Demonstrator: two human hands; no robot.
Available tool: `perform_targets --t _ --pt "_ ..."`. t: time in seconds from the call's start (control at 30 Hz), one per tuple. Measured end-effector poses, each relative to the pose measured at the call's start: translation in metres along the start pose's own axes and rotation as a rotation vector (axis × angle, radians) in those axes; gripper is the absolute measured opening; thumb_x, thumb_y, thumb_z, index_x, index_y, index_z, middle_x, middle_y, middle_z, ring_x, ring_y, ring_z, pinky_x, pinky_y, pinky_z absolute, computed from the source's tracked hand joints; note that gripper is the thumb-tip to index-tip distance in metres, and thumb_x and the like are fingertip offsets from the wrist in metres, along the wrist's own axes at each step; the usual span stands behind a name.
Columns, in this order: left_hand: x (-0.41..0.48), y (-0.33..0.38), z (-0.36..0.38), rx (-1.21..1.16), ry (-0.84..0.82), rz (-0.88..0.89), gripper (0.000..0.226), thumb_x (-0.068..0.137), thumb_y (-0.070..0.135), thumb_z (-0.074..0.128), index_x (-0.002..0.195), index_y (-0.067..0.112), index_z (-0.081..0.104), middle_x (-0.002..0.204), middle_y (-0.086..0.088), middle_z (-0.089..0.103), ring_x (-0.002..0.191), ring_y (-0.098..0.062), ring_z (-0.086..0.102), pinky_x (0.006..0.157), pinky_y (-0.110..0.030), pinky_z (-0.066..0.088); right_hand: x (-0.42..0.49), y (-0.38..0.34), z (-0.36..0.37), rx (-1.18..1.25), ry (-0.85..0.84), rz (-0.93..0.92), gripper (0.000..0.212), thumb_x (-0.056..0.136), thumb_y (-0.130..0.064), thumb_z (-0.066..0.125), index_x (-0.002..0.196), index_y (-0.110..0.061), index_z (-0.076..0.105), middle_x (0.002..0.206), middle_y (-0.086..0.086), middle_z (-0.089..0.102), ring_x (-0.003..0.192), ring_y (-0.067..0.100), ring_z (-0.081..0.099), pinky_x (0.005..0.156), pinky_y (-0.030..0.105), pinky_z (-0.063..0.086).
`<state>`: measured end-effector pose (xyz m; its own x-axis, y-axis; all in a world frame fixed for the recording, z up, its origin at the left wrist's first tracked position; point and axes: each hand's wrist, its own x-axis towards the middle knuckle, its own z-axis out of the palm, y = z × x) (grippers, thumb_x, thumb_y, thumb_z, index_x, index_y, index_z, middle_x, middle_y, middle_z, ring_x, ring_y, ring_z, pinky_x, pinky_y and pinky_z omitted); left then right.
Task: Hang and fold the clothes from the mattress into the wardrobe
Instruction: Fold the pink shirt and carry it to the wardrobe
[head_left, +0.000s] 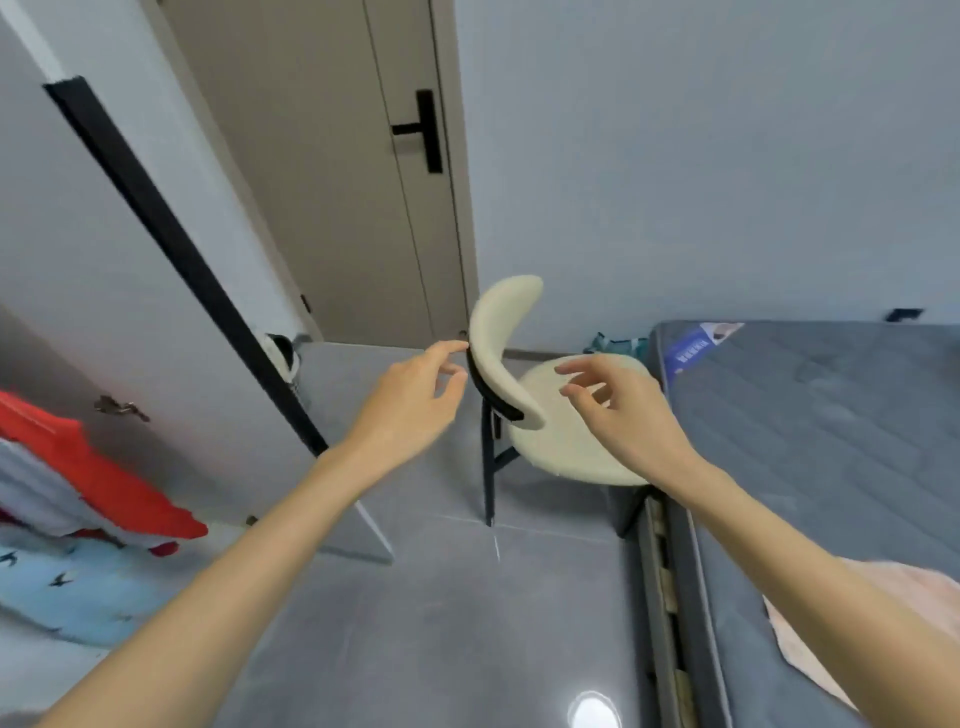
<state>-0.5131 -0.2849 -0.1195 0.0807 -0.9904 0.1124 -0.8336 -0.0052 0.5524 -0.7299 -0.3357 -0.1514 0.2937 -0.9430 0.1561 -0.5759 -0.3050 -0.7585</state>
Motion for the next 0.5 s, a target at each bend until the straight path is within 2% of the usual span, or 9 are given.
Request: perform_targets --t 0.07,0.13,0.27,0.37,0.5 --pt "0.017 0.03 0.045 0.015 -0.092 0.036 0.039 0.1 0.026 0.041 0.139 0.024 0.044 0.12 0.008 0.061 0.112 -0.013 0.055 0.083 -0.024 0.04 -0.018 0.049 -0.027 -0.014 0.029 0.108 0.02 0.092 -0.023 0.056 0.108 -0.029 0.065 0.092 -0.014 0.067 0.072 0.009 0.061 0.074 0.03 0.047" --pt "0.033 0.059 0.091 0.011 -0.172 0.067 0.038 0.099 0.026 0.042 0.137 0.025 0.045 0.118 0.01 0.062 0.105 -0.012 0.058 0.08 -0.025 0.041 -0.036 0.1 -0.05 -0.035 0.058 0.197 0.019 0.091 -0.023 0.056 0.107 -0.031 0.064 0.089 -0.015 0.066 0.071 0.008 0.061 0.076 0.031 0.048" --pt "0.053 0.112 0.188 0.003 -0.319 0.11 0.037 0.098 0.027 0.044 0.135 0.025 0.046 0.11 0.01 0.059 0.099 -0.015 0.059 0.086 -0.03 0.045 -0.079 0.194 -0.091 -0.061 0.1 0.357 0.02 0.091 -0.022 0.058 0.109 -0.028 0.065 0.09 -0.013 0.066 0.076 0.011 0.061 0.076 0.026 0.044" --pt "0.059 0.149 0.258 0.016 -0.44 0.14 0.038 0.098 0.026 0.044 0.135 0.024 0.046 0.116 0.004 0.061 0.1 -0.019 0.058 0.091 -0.036 0.046 -0.113 0.252 -0.112 -0.035 0.127 0.48 0.022 0.091 -0.017 0.056 0.111 -0.021 0.065 0.098 -0.005 0.068 0.076 0.013 0.059 0.07 0.019 0.036" --pt "0.054 0.189 0.342 0.047 -0.59 0.188 0.038 0.097 0.022 0.045 0.135 0.02 0.048 0.113 0.004 0.064 0.103 -0.021 0.06 0.09 -0.033 0.046 -0.163 0.323 -0.127 0.021 0.167 0.65 0.022 0.091 -0.016 0.053 0.108 -0.02 0.066 0.102 -0.004 0.068 0.08 0.012 0.061 0.078 0.029 0.047"
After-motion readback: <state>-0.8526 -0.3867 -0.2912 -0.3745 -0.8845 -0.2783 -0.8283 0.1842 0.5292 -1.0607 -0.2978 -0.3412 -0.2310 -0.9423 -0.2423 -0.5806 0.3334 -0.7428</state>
